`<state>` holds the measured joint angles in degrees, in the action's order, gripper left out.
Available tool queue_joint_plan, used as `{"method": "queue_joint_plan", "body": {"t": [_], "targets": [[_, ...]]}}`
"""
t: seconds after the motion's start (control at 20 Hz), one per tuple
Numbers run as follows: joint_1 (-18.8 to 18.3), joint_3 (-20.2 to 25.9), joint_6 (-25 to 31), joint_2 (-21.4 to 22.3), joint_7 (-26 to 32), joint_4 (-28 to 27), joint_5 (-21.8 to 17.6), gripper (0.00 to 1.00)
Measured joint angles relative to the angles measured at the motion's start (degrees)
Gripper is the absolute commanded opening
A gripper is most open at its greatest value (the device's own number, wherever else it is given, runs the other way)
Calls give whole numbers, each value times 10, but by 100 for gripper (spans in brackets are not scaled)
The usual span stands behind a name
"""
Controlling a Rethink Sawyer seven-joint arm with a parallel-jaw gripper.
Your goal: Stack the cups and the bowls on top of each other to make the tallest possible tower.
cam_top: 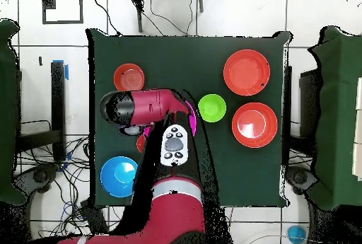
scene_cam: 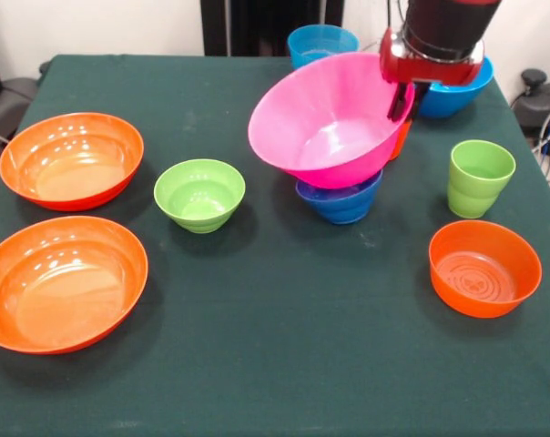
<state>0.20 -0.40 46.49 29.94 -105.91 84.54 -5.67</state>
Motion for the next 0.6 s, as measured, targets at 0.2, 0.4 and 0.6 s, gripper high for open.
{"method": "queue_joint_plan", "body": {"t": [0.2,0.4,0.6], "targets": [[0,0,0,-18,0,-25,0,0],[0,-1,0,-29,0,-47,0,0],[0,-1,1,-34,0,-60,0,0]]}}
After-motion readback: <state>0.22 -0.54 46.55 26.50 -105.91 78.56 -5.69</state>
